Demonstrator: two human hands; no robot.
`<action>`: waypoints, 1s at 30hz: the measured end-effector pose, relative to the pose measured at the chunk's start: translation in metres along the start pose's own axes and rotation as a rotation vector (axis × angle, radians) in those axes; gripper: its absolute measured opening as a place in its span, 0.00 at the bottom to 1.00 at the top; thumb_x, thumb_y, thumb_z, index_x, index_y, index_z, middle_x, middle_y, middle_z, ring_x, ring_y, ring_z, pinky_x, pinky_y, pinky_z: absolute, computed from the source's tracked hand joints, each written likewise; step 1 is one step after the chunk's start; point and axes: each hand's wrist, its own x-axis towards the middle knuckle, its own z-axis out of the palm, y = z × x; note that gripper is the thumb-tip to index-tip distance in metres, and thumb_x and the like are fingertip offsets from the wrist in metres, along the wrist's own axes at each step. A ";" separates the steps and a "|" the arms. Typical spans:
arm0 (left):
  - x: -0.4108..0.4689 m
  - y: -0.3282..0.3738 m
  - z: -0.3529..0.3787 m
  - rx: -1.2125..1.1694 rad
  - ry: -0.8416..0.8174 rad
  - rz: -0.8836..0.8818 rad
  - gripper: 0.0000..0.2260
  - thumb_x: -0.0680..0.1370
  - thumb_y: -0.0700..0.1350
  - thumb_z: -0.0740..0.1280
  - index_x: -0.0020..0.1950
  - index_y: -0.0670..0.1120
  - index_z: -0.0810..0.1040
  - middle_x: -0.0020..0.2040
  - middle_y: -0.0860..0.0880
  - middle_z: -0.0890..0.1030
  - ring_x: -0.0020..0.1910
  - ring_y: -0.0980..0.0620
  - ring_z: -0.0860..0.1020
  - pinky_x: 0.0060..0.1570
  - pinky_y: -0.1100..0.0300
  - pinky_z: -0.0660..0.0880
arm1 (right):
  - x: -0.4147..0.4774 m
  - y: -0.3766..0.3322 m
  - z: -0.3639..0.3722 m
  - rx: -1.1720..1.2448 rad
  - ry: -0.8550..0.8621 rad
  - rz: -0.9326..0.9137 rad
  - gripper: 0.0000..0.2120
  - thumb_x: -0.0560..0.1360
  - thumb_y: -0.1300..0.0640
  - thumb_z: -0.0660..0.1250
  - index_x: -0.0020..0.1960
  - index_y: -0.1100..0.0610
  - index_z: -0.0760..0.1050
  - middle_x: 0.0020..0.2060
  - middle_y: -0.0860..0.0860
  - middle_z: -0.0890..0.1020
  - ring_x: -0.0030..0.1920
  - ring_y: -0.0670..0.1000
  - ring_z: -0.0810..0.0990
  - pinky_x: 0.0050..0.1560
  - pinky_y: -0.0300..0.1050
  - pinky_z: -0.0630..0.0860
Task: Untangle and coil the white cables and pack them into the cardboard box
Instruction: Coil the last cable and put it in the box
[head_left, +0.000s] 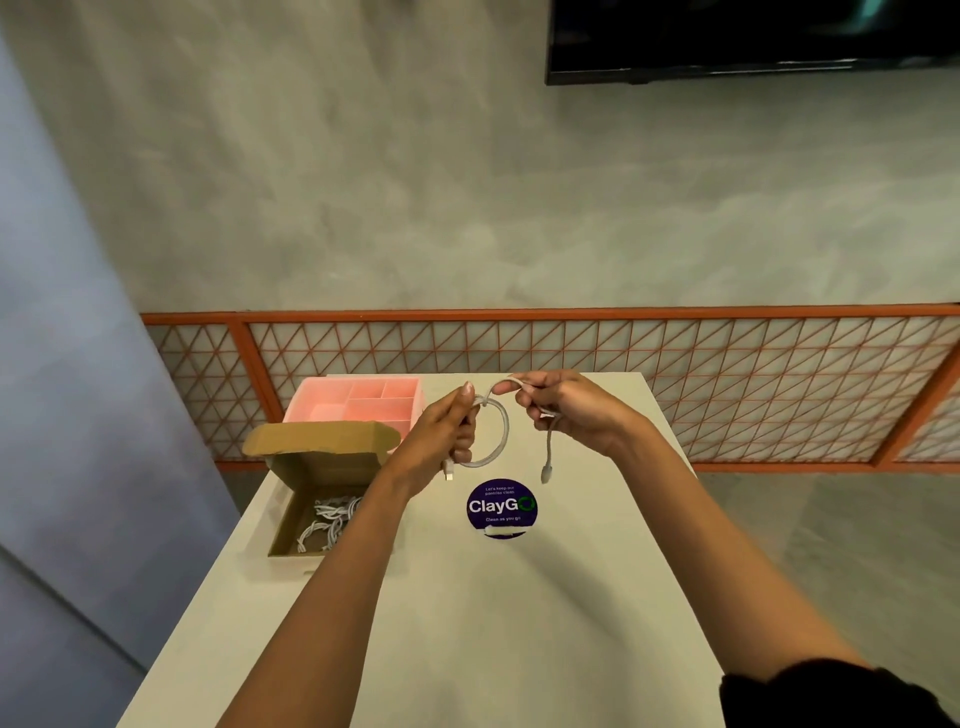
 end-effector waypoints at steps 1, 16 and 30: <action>0.000 0.001 0.000 -0.032 -0.032 -0.019 0.16 0.81 0.56 0.57 0.40 0.45 0.67 0.28 0.55 0.60 0.27 0.57 0.57 0.26 0.66 0.60 | 0.000 0.001 -0.001 0.021 -0.003 0.006 0.19 0.78 0.69 0.52 0.54 0.57 0.80 0.31 0.45 0.72 0.31 0.44 0.68 0.36 0.38 0.63; -0.008 0.001 0.012 0.339 0.098 0.202 0.09 0.79 0.47 0.65 0.52 0.42 0.77 0.28 0.58 0.72 0.22 0.59 0.66 0.24 0.67 0.61 | 0.004 0.011 -0.011 0.270 0.020 0.161 0.15 0.79 0.59 0.55 0.54 0.60 0.80 0.26 0.44 0.63 0.25 0.43 0.55 0.27 0.37 0.49; 0.006 -0.006 0.001 0.169 0.399 0.227 0.08 0.80 0.49 0.64 0.47 0.46 0.79 0.27 0.52 0.69 0.22 0.57 0.63 0.23 0.65 0.59 | 0.001 0.055 -0.014 0.061 0.229 -0.137 0.09 0.80 0.62 0.61 0.56 0.58 0.78 0.45 0.50 0.83 0.48 0.47 0.79 0.51 0.41 0.75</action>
